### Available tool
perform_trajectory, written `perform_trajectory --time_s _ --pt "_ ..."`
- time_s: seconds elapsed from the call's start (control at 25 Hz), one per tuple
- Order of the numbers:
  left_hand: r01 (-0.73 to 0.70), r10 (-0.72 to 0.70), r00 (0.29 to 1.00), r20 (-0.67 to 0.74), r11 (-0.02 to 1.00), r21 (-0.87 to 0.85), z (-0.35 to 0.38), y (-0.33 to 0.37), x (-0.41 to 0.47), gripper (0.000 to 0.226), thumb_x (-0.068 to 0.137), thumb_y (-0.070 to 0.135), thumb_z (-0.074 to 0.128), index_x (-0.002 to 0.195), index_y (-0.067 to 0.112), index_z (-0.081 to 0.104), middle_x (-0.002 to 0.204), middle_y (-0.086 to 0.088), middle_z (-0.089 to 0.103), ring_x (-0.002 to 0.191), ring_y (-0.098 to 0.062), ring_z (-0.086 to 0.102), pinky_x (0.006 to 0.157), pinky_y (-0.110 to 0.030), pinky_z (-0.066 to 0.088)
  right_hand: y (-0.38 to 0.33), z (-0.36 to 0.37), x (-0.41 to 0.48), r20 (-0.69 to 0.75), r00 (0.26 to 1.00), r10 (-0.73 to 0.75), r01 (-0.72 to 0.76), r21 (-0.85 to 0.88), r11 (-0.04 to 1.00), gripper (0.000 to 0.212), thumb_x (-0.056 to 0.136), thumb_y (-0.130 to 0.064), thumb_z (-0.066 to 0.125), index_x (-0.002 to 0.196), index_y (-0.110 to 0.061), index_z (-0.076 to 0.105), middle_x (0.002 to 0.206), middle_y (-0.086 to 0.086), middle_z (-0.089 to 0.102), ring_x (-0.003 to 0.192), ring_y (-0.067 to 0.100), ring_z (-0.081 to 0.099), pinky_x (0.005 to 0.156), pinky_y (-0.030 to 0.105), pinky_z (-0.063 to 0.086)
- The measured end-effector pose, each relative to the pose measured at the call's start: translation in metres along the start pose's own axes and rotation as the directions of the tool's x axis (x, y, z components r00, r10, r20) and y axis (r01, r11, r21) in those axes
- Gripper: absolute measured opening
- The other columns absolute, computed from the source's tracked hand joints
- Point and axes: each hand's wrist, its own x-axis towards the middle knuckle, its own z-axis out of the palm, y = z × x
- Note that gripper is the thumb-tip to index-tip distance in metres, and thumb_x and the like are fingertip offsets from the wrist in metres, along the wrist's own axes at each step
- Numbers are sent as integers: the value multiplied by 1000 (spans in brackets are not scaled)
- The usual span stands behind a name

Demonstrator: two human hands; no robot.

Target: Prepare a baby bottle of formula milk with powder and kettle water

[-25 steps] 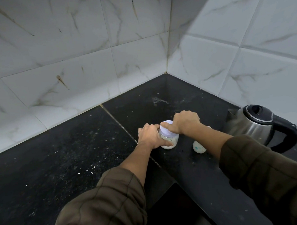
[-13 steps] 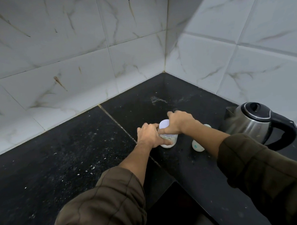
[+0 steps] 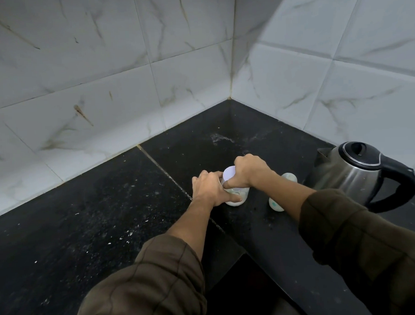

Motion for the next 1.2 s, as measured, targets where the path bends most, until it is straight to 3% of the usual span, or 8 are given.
perform_trajectory --time_s 0.12,0.28,0.4,0.52,0.64,0.88,1.04,1.2 --pt "0 0 1000 -8 1000 8 1 -1 2 57 56 76 82 94 37 63 89 16 66 111 -13 48 95 -37 36 -10 8 -2 -84 995 48 -49 -13 999 43 82 -56 65 94 -15 56 95 3 65 81 25 59 69 34 49" --pt "-10 10 1000 15 999 49 -1 5 8 58 57 79 78 93 37 62 89 16 65 110 -14 49 95 -37 36 -9 5 4 -51 995 86 -84 46 995 42 82 -53 67 101 -15 61 98 4 65 86 25 62 73 36 53" --pt "-40 40 999 -4 999 9 -9 17 17 85 56 85 73 125 37 62 107 7 69 122 -21 53 99 -40 39 11 -16 12 -81 987 139 -132 81 988 53 80 -56 68 114 -15 63 114 8 65 105 32 66 77 36 49" --pt "-68 70 996 -59 997 22 -16 37 27 114 69 93 56 158 24 39 141 -4 60 138 -27 45 110 -48 37 49 -44 25 -124 968 220 -211 81 974 60 79 -56 70 123 -14 64 119 12 65 107 34 65 75 35 46" --pt "-101 104 991 -87 994 45 -19 50 35 100 83 86 49 159 22 38 153 -2 53 143 -27 40 113 -49 32 85 -50 33 -98 946 308 -301 83 950 61 79 -54 74 121 -12 65 107 11 64 90 30 62 70 36 50" --pt "-108 112 992 -50 991 81 -8 68 47 87 89 70 58 159 23 36 159 1 46 148 -25 36 119 -49 30 122 -34 41 25 936 351 -352 92 931 55 85 -49 75 123 -11 62 91 7 58 81 27 62 72 37 56" --pt "-120 126 989 -81 990 75 -5 72 51 81 92 67 55 158 22 39 158 1 47 148 -23 36 120 -48 30 124 -23 42 26 941 339 -340 59 939 62 87 -56 70 131 -13 60 104 7 61 92 26 61 74 36 50" --pt "-166 182 957 -227 982 87 -20 83 59 71 101 60 43 157 16 41 161 -3 44 151 -24 32 120 -46 30 127 -25 41 -85 943 320 -314 81 946 78 92 -68 56 149 -15 43 148 15 47 127 36 56 94 47 50"
